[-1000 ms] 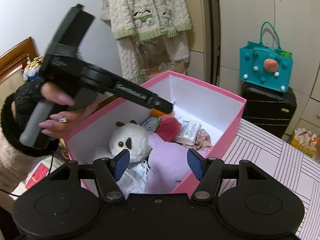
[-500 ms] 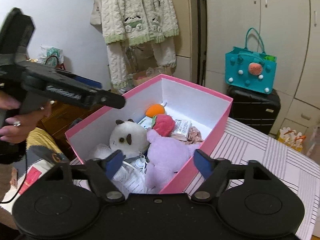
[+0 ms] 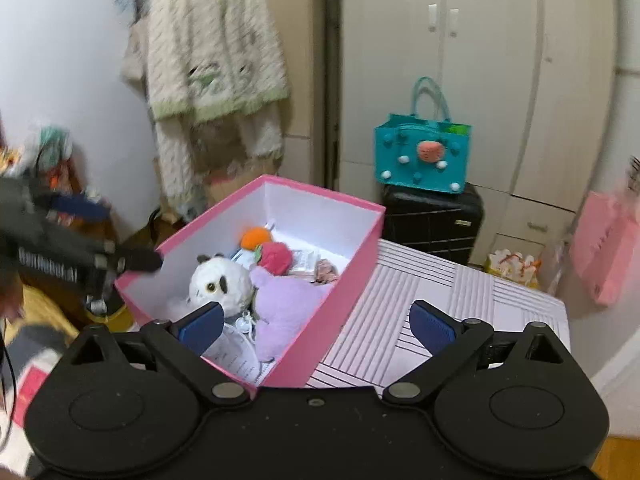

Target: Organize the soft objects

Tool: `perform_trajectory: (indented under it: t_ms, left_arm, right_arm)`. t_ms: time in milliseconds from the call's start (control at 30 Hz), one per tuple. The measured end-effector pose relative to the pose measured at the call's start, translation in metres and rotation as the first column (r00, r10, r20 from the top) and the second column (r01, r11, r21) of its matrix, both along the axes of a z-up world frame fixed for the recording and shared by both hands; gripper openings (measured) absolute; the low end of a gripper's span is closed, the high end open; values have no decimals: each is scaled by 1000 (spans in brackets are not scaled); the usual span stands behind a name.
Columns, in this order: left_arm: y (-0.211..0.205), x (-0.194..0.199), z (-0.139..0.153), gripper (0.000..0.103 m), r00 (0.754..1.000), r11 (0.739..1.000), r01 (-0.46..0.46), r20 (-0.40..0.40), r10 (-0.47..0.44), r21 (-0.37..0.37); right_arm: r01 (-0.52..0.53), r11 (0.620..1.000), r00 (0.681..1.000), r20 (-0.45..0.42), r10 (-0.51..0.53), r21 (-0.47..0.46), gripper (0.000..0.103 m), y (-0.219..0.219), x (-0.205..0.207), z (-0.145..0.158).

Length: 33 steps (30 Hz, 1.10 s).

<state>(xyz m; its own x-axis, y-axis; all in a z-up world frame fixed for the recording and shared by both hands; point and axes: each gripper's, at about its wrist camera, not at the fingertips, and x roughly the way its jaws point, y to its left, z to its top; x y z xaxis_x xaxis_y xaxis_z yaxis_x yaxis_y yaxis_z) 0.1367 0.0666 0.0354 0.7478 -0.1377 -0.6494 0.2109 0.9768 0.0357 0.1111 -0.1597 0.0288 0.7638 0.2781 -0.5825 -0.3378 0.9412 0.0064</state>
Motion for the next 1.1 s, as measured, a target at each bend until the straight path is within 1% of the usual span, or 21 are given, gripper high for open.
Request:
perform_trajectory:
  t_ms: [33,100,200,233,333,400,500,700,767,867,1000,1100]
  left_arm:
    - [-3,-3,-1,102,1000,1000,-13,-8,13,10]
    - [-10,-9,-6,102,999,998,-29,-32,31,49]
    - [-20,-20,-12,102,999,996,-28,-21,30,88]
    - [-22,-23,-13,102,999,996,-34,-15,35,89]
    - [-23,-34,-15,102,999,997,-53,-5,53,58]
    - [-24,-40,-15,102,998,997,-62,1,62,52]
    - [-26,-49,-16,102,998,997,-65,13,65,45]
    - [-36,-61,-18,102,1000,999,-31,-3,31,14]
    - [-38,-65,-19,102,1000,1000,-22,-1,22,2]
    - [-43,-71,-18,102,1000,1000,-10,7,10,-5]
    - [-49,-80,-20,102,999,999,-29,46,29,21]
    - [-48,-83,-22,102,999,999,-31,43,31,8]
  right_arm:
    - [25,1000,1000,11,-25,-2,101,-3,-5,1]
    - [77,996,997,8,-77,-39,101,-7,-13,0]
    - [137,988,990,-23,-139,-69,101,-11,-22,-3]
    - [148,987,988,-37,-150,-57,101,-14,-25,-4]
    - [189,982,979,-82,-189,-10,101,-23,-35,-7]
    - [232,973,968,-95,-232,-16,101,-27,-41,-9]
    - [240,969,968,-61,-243,-49,101,-29,-56,-5]
    - [320,947,947,-15,-320,-29,101,-31,-78,2]
    - [339,940,941,6,-339,-36,101,-29,-84,3]
    - [338,940,941,-6,-339,-41,101,-29,-87,1]
    - [321,946,945,-50,-323,-37,101,-30,-90,-6]
    - [339,940,939,-58,-340,-37,101,-31,-93,-10]
